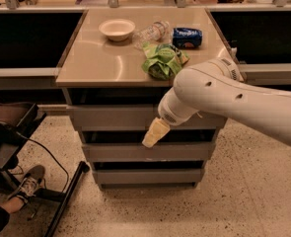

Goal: Open top drawer

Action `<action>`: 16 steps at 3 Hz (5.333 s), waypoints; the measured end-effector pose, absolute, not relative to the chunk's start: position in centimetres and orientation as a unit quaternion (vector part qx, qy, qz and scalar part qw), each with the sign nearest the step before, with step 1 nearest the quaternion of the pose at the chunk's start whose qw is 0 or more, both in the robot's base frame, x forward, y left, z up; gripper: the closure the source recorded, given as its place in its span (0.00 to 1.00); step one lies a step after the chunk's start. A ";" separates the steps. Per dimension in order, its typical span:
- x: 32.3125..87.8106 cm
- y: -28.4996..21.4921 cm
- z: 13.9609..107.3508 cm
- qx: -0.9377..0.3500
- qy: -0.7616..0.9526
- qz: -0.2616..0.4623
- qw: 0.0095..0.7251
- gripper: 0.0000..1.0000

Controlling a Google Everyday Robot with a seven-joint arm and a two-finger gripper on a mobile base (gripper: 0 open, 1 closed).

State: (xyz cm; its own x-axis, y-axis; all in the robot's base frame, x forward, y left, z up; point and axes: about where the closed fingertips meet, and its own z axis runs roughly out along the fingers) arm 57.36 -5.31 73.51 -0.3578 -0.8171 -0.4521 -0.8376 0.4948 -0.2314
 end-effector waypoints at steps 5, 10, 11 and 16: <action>61.6 -4.6 67.1 -0.462 0.849 0.043 0.253 0.00; 68.1 -2.5 63.4 -0.483 0.816 -0.033 0.316 0.00; 68.1 -2.5 63.4 -0.483 0.816 -0.033 0.316 0.19; 67.7 -2.9 65.3 -0.475 0.818 -0.026 0.323 1.00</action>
Offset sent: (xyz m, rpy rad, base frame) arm 0.0491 -0.0149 -0.0682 0.1941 0.1813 -0.0679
